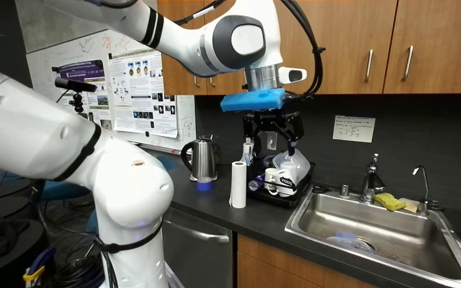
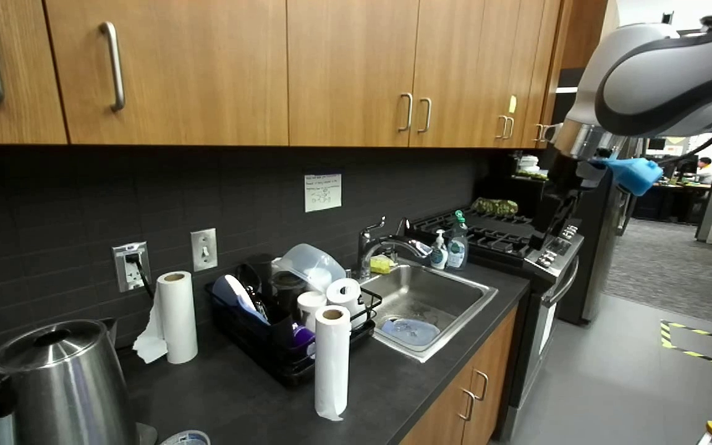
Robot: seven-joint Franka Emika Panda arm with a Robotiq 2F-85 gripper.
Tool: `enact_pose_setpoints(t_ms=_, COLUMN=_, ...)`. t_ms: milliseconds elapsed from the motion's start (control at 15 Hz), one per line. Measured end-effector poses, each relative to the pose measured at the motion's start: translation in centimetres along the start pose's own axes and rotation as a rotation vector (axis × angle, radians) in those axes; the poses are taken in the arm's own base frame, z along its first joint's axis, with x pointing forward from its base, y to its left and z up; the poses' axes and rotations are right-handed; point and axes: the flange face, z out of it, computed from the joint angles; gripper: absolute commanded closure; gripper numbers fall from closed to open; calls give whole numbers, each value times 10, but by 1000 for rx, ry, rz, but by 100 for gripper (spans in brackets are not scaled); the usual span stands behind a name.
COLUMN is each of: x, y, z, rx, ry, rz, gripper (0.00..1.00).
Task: Put the toilet paper closer to the edge in a lying position
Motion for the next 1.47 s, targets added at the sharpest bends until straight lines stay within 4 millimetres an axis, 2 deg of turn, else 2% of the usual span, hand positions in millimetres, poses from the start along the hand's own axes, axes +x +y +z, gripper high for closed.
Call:
enact_pose_setpoints(t_ms=400, x=14, y=-19, z=3, rx=3, ry=6, rz=-134, gripper=0)
enact_pose_setpoints(t_ms=600, x=26, y=-35, z=0, rx=-4, ry=29, rz=-197, gripper=0)
enact_pose_setpoints(t_ms=733, x=41, y=-55, z=-9, rx=-8, ry=48, rz=-245, gripper=0)
enact_pose_setpoints(t_ms=1000, x=72, y=-112, z=-26, rx=-12, ry=70, rz=-320, gripper=0)
enact_pose_setpoints(t_ms=1200, x=93, y=-152, z=-28, rx=-29, ry=54, rz=-360, gripper=0)
enact_pose_setpoints(t_ms=1467, x=111, y=-179, z=-20, rx=-38, ry=3, rz=-386, gripper=0)
